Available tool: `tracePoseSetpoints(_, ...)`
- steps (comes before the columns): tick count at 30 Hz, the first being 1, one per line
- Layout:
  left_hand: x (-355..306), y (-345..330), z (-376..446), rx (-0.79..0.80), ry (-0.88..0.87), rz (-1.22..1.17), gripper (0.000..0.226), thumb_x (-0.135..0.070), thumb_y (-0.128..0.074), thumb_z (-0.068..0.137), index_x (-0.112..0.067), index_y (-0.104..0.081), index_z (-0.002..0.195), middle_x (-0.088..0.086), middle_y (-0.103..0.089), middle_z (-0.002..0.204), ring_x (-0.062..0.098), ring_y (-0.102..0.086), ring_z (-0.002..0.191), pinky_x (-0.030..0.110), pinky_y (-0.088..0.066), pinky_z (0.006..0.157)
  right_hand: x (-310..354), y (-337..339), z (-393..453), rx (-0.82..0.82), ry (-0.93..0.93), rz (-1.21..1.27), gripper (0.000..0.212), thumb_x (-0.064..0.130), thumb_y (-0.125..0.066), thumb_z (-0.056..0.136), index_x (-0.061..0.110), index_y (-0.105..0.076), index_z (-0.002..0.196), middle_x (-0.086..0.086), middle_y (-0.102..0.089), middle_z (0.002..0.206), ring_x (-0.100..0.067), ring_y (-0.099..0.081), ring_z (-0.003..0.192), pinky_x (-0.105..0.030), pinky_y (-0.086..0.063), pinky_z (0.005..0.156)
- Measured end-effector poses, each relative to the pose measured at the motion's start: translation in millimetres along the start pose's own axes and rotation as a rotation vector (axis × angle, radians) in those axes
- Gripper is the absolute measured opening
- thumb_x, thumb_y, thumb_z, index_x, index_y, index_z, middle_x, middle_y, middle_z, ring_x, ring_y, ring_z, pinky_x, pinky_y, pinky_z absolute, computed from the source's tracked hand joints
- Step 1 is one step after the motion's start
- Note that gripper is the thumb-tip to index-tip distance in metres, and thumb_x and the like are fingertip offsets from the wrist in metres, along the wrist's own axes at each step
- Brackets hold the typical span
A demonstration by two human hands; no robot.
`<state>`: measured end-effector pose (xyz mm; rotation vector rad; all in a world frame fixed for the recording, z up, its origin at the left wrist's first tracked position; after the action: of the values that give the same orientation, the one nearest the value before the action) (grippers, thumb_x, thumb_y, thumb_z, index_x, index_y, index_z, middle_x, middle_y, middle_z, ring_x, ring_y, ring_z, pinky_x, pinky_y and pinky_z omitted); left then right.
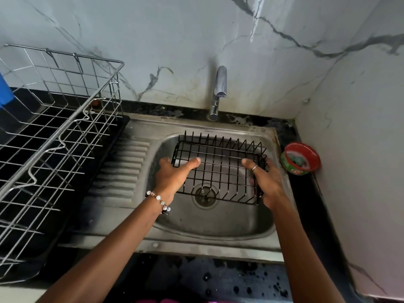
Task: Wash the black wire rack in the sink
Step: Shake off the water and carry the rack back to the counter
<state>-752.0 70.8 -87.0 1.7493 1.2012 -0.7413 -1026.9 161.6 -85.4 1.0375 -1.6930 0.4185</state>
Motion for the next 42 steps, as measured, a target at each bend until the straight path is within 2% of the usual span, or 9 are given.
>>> tracePoseSetpoints(8,6.5,-7.3,-15.1,-0.009,0.015,0.0,0.104,-0.062,-0.077,0.069,-0.013,-0.031,0.149,0.009,-0.043,0.149,0.028,-0.046,0.132,0.029,-0.035,0.093,6.1,8.5,-6.6,0.013,0.019,-0.018,0.077,0.062,-0.082,0.047,0.038,-0.059,0.116,0.004,-0.069,0.112,-0.024,-0.066,0.094,-0.033,-0.05,0.059)
tracePoseSetpoints(13,6.9,-10.3,-20.4,0.064,0.091,0.007,0.119,-0.076,-0.077,0.054,-0.011,-0.036,0.145,0.008,-0.046,0.148,0.028,-0.049,0.129,0.035,-0.043,0.1,4.7,9.8,-15.1,0.065,-0.04,-0.036,0.092,0.07,-0.081,0.034,0.033,-0.06,0.116,0.004,-0.064,0.096,-0.024,-0.06,0.077,-0.028,-0.048,0.051)
tracePoseSetpoints(20,-40.9,18.3,-40.3,0.194,0.007,0.103,0.102,-0.077,-0.074,0.055,-0.018,-0.047,0.133,0.006,-0.055,0.132,0.031,-0.058,0.118,0.026,-0.048,0.057,60.0,16.6,-49.0,0.135,0.044,-0.037,0.038,0.051,-0.077,0.069,0.04,-0.055,0.098,0.009,-0.062,0.1,-0.044,-0.059,0.108,-0.059,-0.051,0.082)
tracePoseSetpoints(23,-71.0,48.8,-68.1,0.225,-0.011,0.103,0.074,-0.066,-0.072,0.07,-0.02,-0.051,0.124,0.0,-0.055,0.119,0.021,-0.058,0.094,0.033,-0.052,0.061,92.4,11.6,-66.3,0.183,0.078,-0.077,0.087,0.06,-0.079,0.057,0.034,-0.045,0.133,0.002,-0.057,0.125,-0.034,-0.063,0.099,-0.055,-0.056,0.076)
tracePoseSetpoints(25,-85.3,72.7,-86.5,0.259,0.018,0.107,0.094,-0.064,-0.068,0.069,-0.021,-0.033,0.146,0.005,-0.047,0.14,0.024,-0.056,0.097,0.033,-0.047,0.06,118.9,3.2,-80.4,0.213,0.123,-0.105,0.09,0.067,-0.078,0.045,0.031,-0.055,0.124,0.0,-0.061,0.117,-0.03,-0.065,0.094,-0.048,-0.055,0.065)
tracePoseSetpoints(30,-116.1,159.6,-119.3,0.175,-0.009,0.086,0.12,-0.079,-0.061,0.044,-0.036,-0.027,0.151,0.011,-0.024,0.161,0.051,-0.055,0.114,0.06,-0.041,0.103,189.5,-43.4,-113.5,0.271,0.274,-0.18,0.087,0.072,-0.076,0.048,0.03,-0.058,0.122,0.002,-0.061,0.103,-0.022,-0.065,0.074,-0.042,-0.055,0.058)
tracePoseSetpoints(33,-132.2,222.5,-120.9,0.067,-0.059,0.097,0.109,-0.079,-0.051,0.053,-0.04,-0.025,0.152,0.02,-0.022,0.16,0.051,-0.057,0.108,0.061,-0.041,0.102,236.3,-92.2,-141.1,0.354,0.363,-0.162,0.041,0.056,-0.077,0.064,0.027,-0.07,0.093,-0.007,-0.058,0.082,-0.026,-0.054,0.059,-0.045,-0.048,0.058)
tracePoseSetpoints(38,-138.5,324.0,-94.9,0.061,-0.032,-0.111,0.108,-0.091,-0.052,0.048,-0.059,-0.02,0.146,0.02,-0.003,0.163,0.069,-0.043,0.115,0.075,-0.039,0.091,293.3,-190.1,-166.2,0.433,0.411,-0.295,0.066,0.063,-0.076,0.056,0.029,-0.065,0.11,-0.011,-0.057,0.106,-0.032,-0.062,0.08,-0.041,-0.049,0.065)
tracePoseSetpoints(42,-101.3,386.4,-60.4,0.103,0.078,-0.193,0.143,-0.081,-0.08,0.016,-0.049,-0.031,0.147,0.034,-0.023,0.154,0.074,-0.05,0.101,0.074,-0.048,0.073,324.4,-284.3,-183.8,0.481,0.47,-0.422,0.079,0.066,-0.077,0.046,0.027,-0.061,0.112,-0.01,-0.056,0.109,-0.03,-0.063,0.083,-0.042,-0.051,0.064)
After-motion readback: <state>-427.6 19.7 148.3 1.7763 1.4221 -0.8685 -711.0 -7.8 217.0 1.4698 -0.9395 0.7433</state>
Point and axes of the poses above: each hand's wrist, its own z-axis towards the middle knuckle, its own y-axis out of the back of the hand, x = y × z, the point moved 8 cm from there along z, towards the middle knuckle
